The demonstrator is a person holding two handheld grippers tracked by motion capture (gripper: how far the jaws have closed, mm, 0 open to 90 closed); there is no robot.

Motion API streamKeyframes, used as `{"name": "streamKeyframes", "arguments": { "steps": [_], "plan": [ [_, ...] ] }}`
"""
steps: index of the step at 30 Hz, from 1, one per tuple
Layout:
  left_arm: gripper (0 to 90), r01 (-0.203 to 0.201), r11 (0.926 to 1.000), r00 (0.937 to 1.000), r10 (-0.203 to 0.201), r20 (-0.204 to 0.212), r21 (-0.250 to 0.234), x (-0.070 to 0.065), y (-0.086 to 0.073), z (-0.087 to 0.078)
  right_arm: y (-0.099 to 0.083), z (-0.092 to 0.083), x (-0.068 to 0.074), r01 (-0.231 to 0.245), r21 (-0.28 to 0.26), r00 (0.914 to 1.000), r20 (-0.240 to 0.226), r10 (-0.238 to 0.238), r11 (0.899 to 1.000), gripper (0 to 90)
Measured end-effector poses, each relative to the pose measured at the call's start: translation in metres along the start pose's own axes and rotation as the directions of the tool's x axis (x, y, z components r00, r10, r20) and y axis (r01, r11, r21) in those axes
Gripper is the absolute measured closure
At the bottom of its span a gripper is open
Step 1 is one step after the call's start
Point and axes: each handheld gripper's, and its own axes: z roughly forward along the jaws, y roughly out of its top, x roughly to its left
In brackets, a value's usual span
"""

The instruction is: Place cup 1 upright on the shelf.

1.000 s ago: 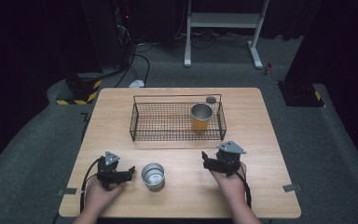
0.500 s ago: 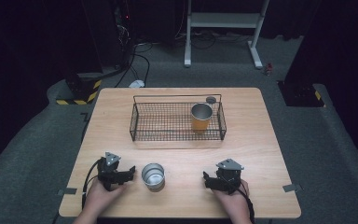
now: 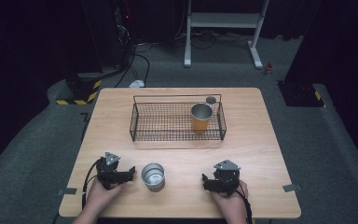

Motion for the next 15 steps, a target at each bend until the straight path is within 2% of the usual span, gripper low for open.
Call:
{"name": "streamKeyframes", "arguments": {
  "steps": [5,7,12,15],
  "plan": [
    [4.5,-0.024,0.9997,0.9996,0.024,0.011,0.002,0.0018,-0.0002,-0.0007,0.0001,0.0,0.0001,0.001,0.0,1.0,0.0,-0.001,1.0,11.5],
    [3.8,-0.026,0.9997,0.9992,0.026,0.03,0.003,0.0024,-0.0003,-0.0007,0.0006,0.0007,0.0005,0.001,-0.001,1.0,0.001,-0.001,1.0,11.5],
    [3.0,-0.066,0.9976,0.9957,0.064,0.067,0.022,0.0059,0.0011,-0.0016,0.0017,0.0017,0.002,-0.011,-0.001,0.9999,0.008,0.011,1.0,11.6],
    [3.8,-0.054,0.998,0.9943,0.051,0.093,0.033,0.0066,0.0024,-0.0035,0.0018,0.0018,0.002,-0.011,0.0,0.9999,0.008,0.011,1.0,11.7]
  ]
}}
